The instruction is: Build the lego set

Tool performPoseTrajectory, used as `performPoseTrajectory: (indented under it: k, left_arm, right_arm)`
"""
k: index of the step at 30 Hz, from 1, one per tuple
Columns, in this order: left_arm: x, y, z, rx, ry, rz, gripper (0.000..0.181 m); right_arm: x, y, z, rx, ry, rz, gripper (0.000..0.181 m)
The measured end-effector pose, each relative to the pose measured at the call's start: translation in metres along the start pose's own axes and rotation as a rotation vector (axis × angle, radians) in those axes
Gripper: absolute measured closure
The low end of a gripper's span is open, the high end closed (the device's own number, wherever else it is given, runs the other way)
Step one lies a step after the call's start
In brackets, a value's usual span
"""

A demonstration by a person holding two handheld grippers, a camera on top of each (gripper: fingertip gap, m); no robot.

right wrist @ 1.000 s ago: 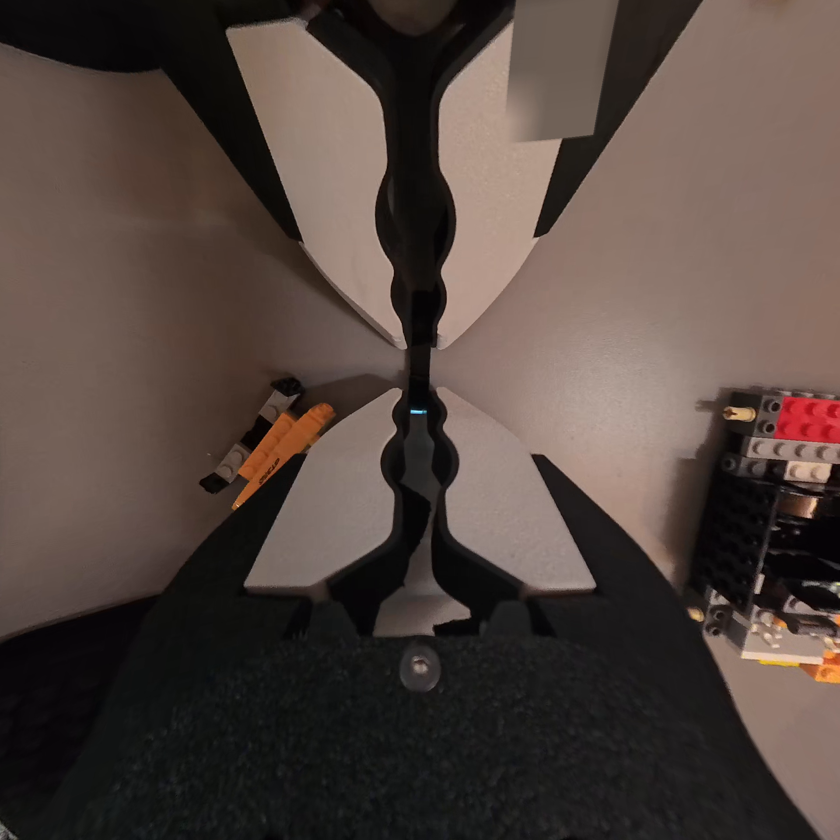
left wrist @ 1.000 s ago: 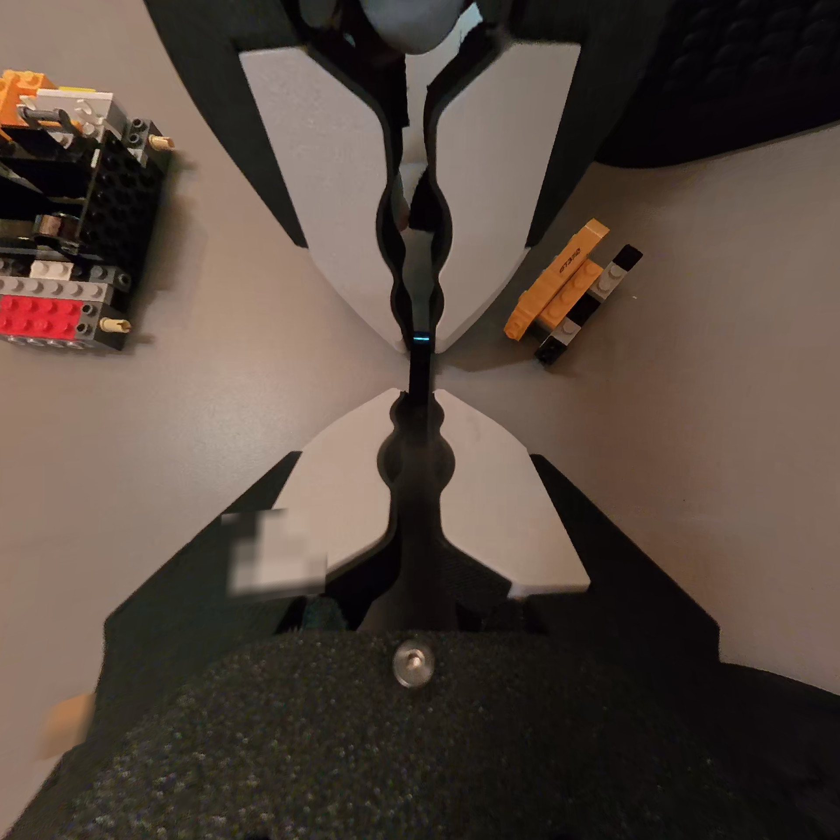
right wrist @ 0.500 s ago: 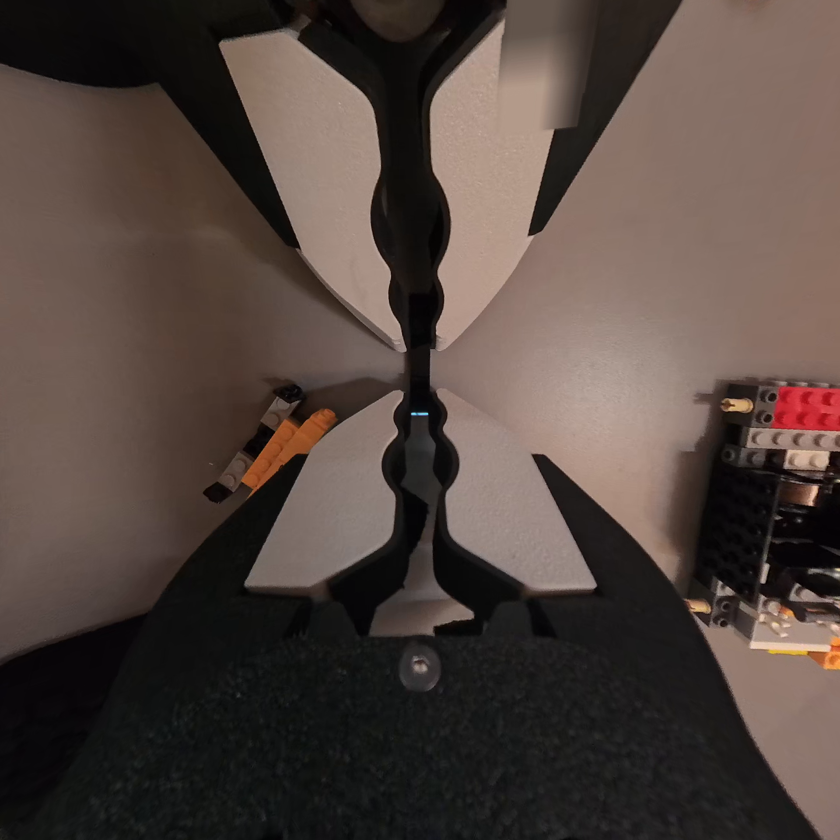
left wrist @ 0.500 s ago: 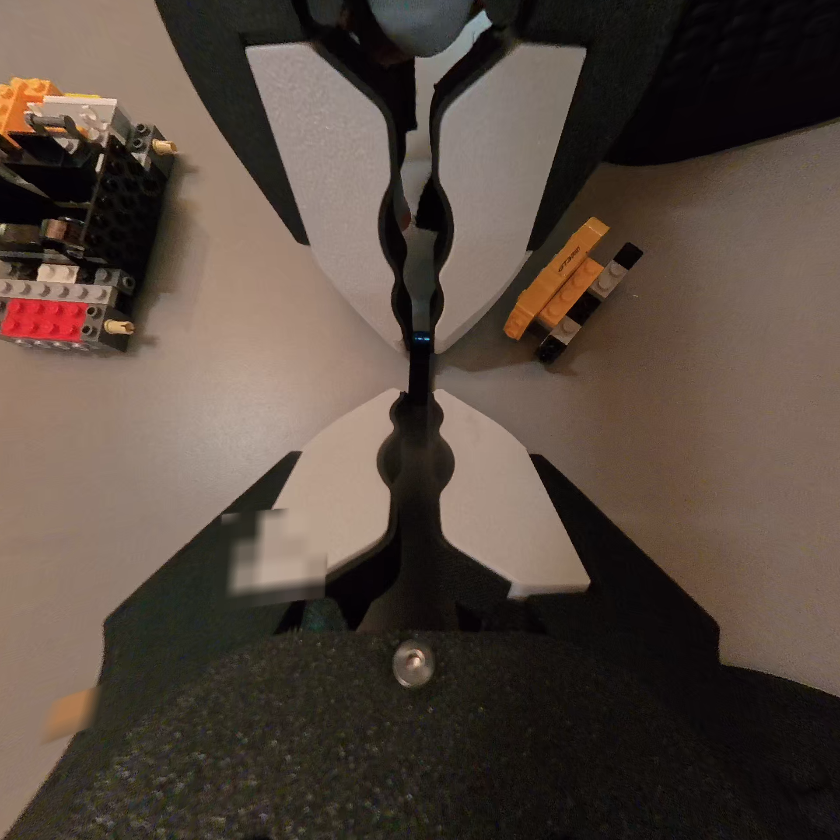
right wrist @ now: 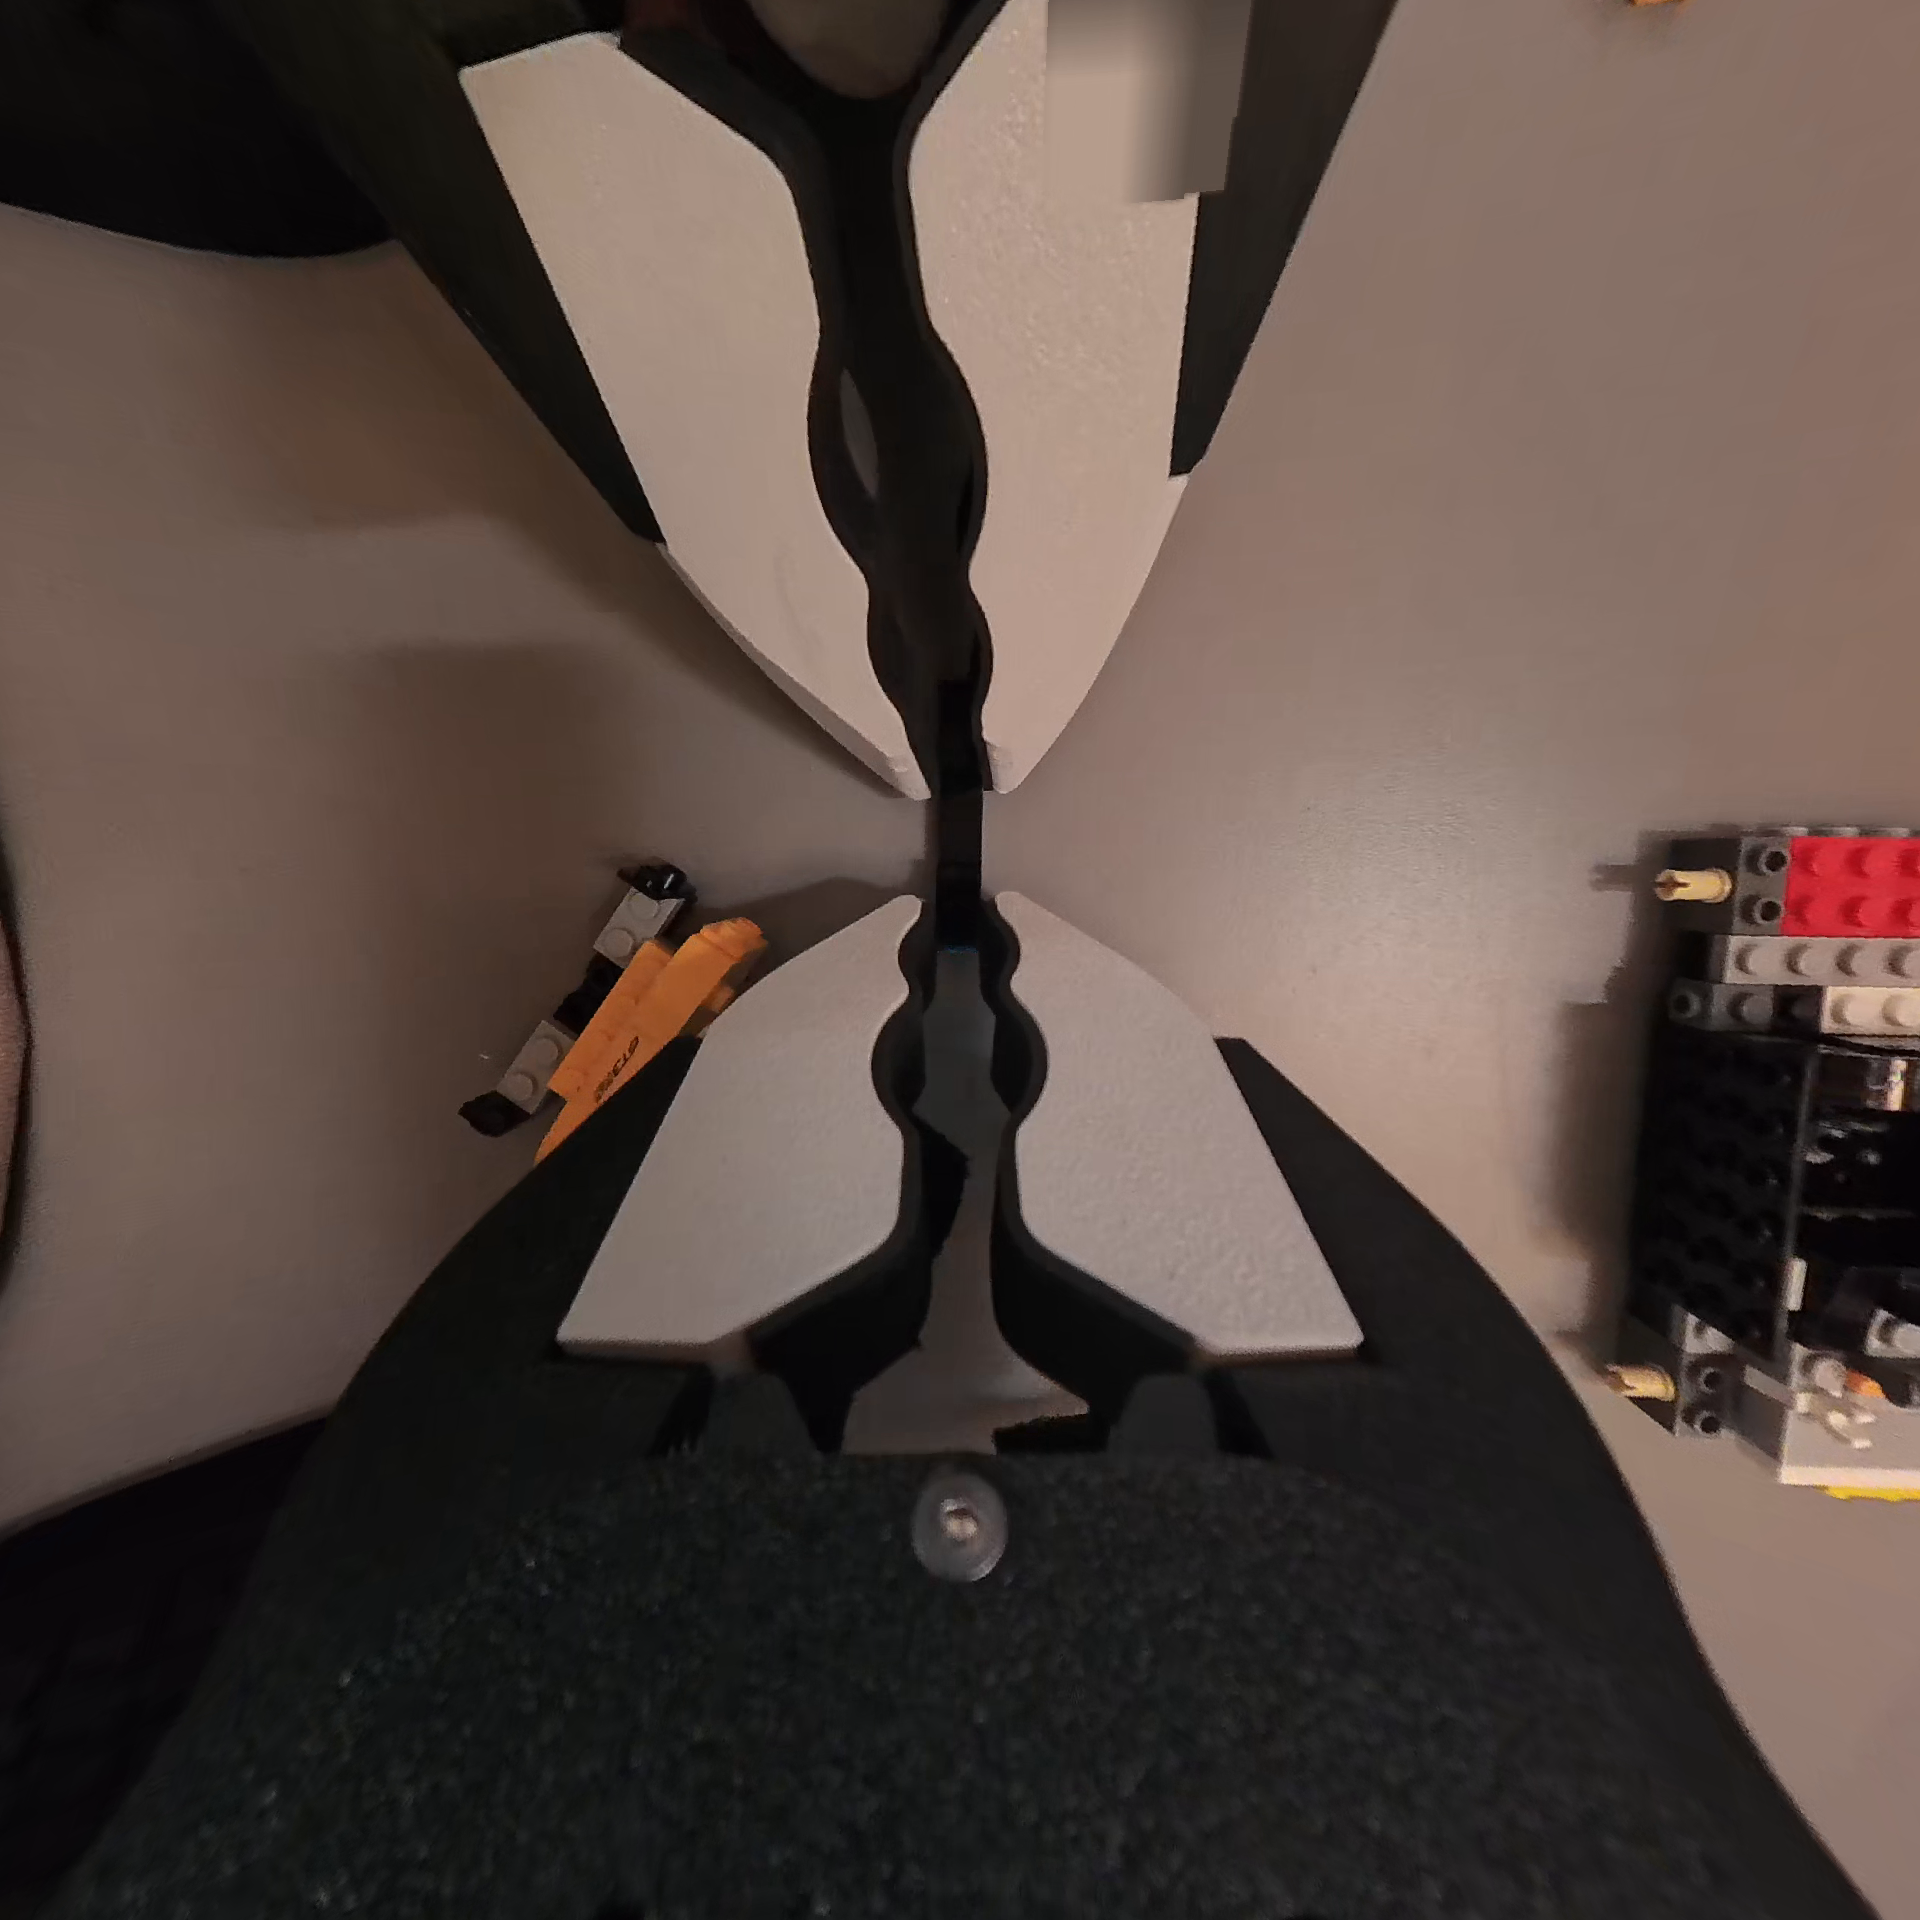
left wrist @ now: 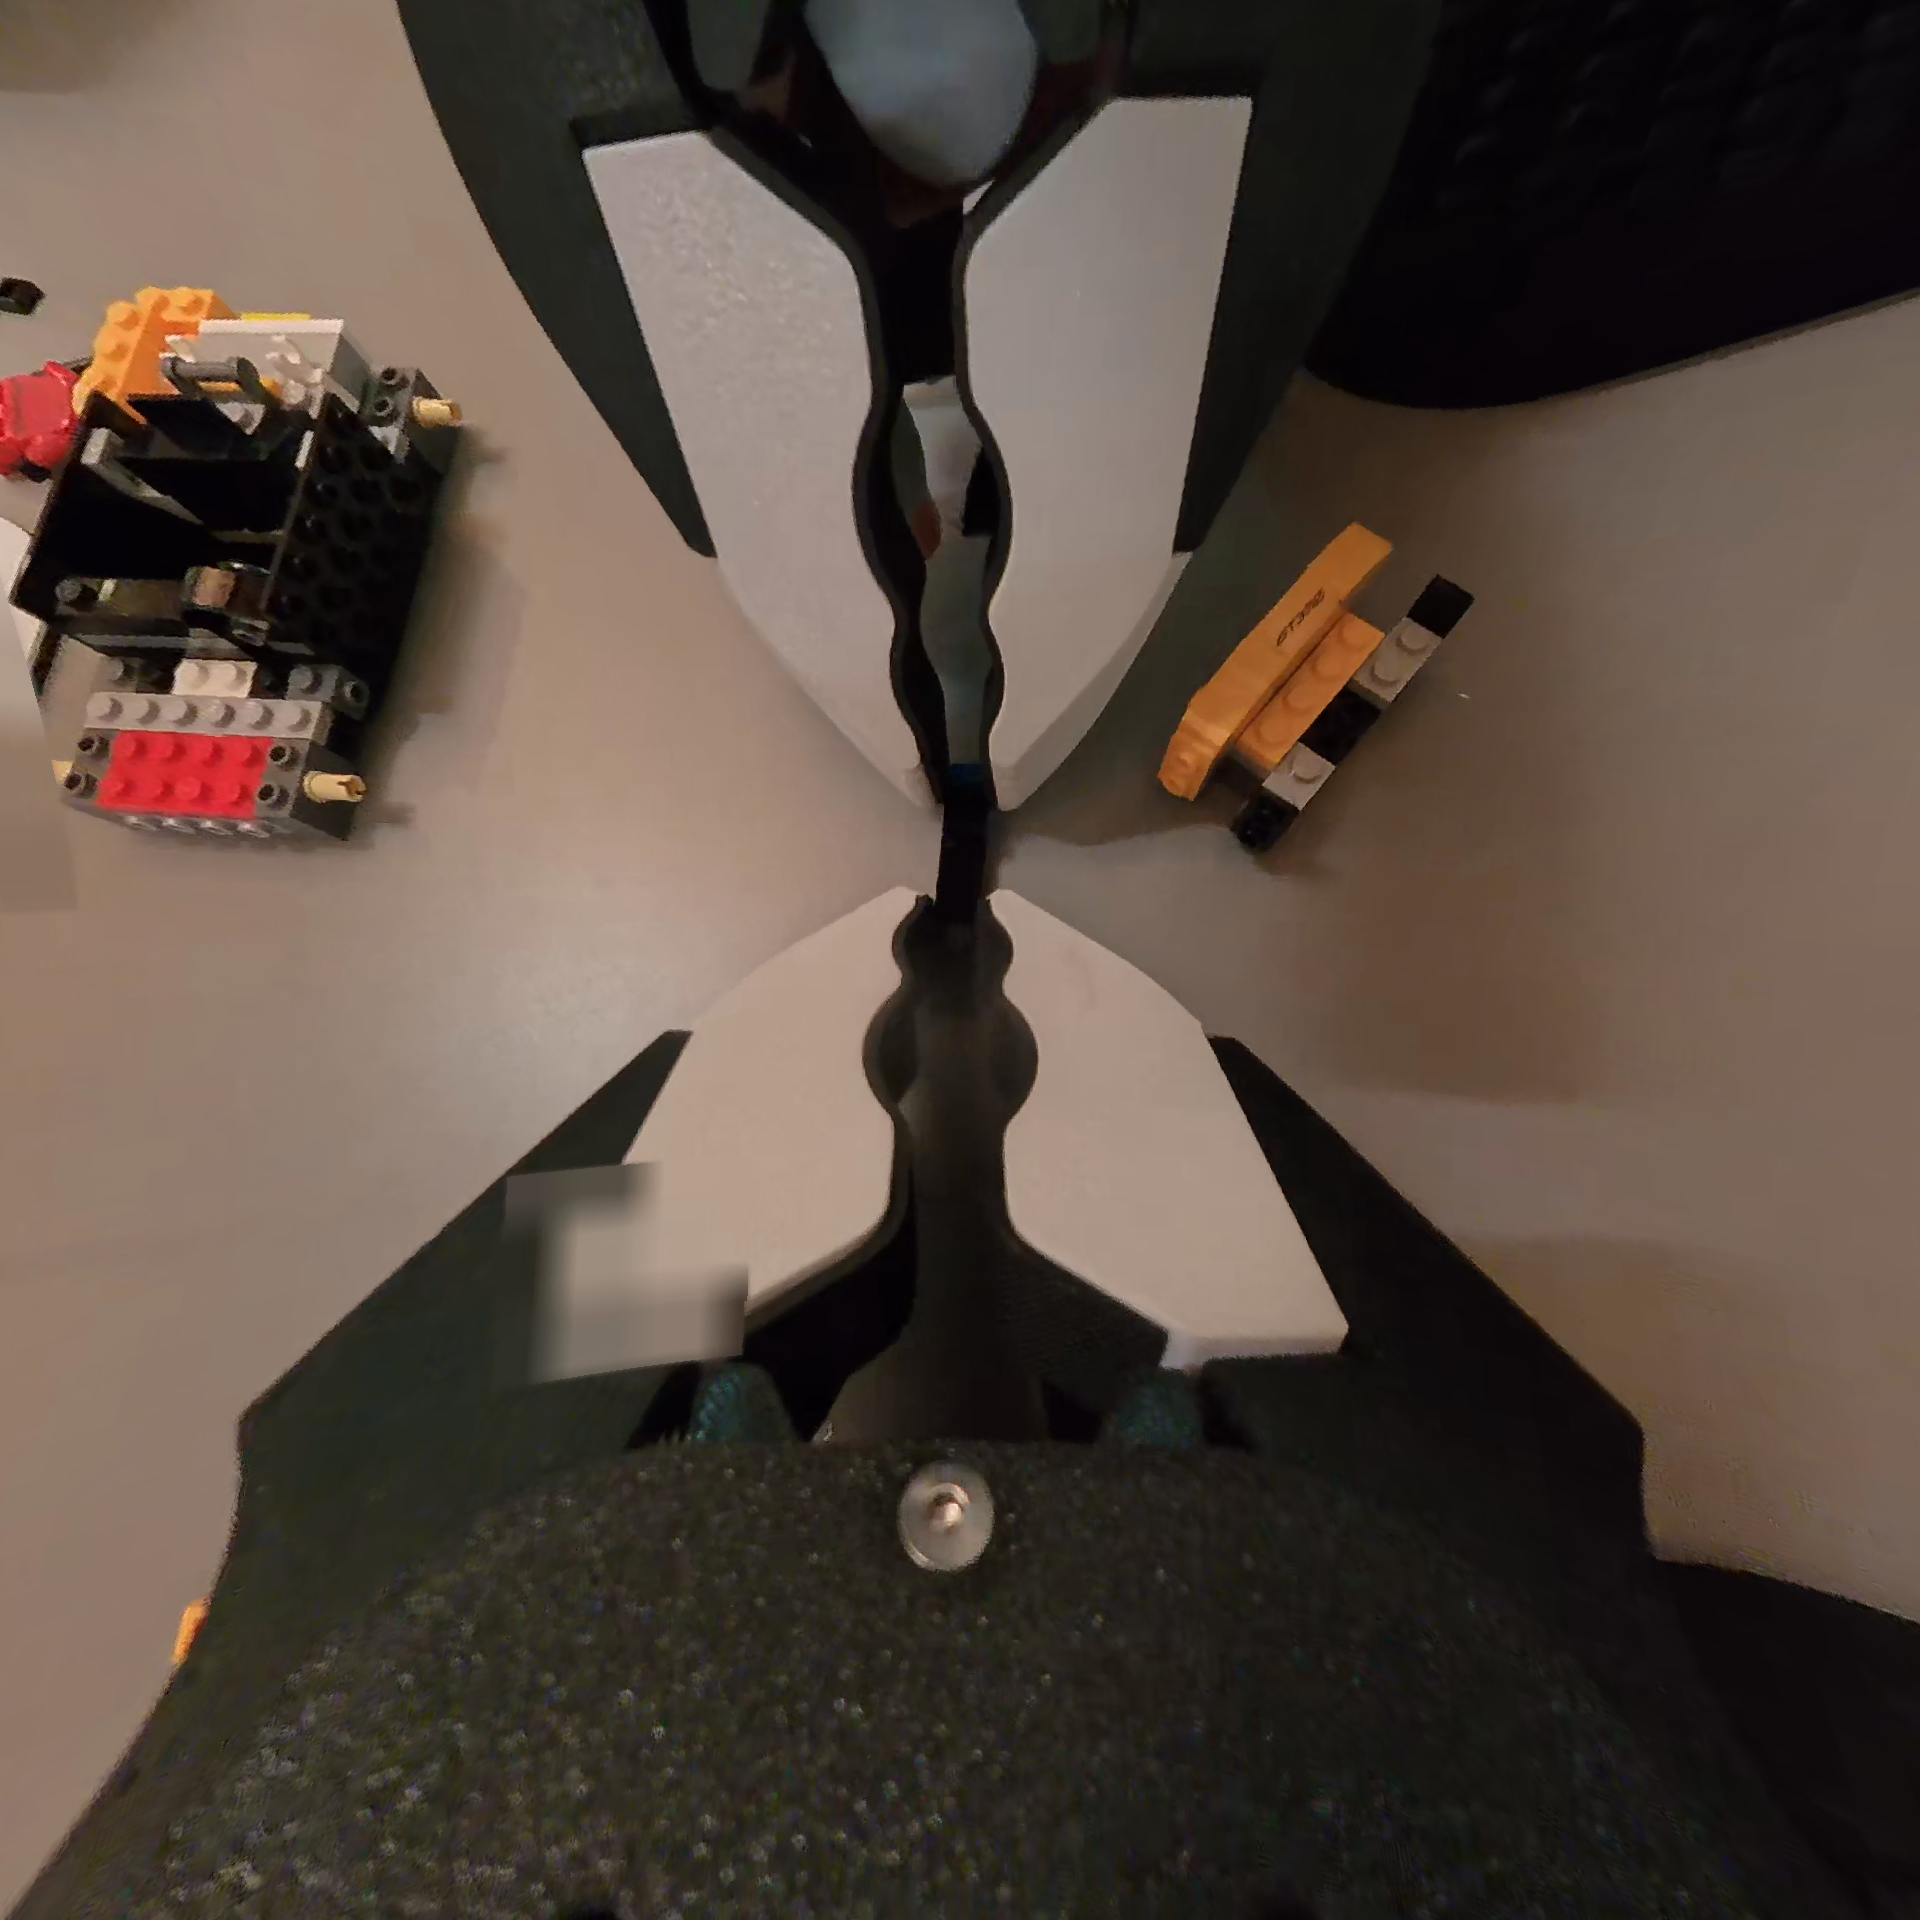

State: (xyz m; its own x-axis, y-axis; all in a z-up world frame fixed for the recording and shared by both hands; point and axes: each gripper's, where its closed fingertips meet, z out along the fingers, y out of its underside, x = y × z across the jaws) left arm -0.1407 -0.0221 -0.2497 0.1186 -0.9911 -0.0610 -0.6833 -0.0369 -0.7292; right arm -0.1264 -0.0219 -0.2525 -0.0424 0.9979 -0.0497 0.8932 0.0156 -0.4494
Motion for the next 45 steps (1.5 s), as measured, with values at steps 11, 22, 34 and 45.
performPoseTrajectory:
  k: [11, 22, 34, 45]
  left_arm:
    - [-0.002, -0.001, 0.0, 0.006, -0.013, -0.001, 0.175]
    - [-0.004, -0.001, -0.002, 0.017, -0.022, -0.006, 0.178]
    - [-0.003, -0.001, -0.002, 0.022, -0.015, -0.004, 0.168]
    - [-0.003, 0.004, 0.0, -0.005, -0.022, 0.005, 0.173]
  right_arm:
    - [0.003, 0.001, 0.002, 0.08, 0.037, 0.003, 0.173]
    - [0.009, 0.0, -0.013, 0.164, 0.047, 0.032, 0.17]
    - [0.007, 0.001, -0.007, 0.181, 0.037, 0.028, 0.162]
    - [0.005, 0.001, 0.002, 0.145, 0.027, 0.0, 0.173]
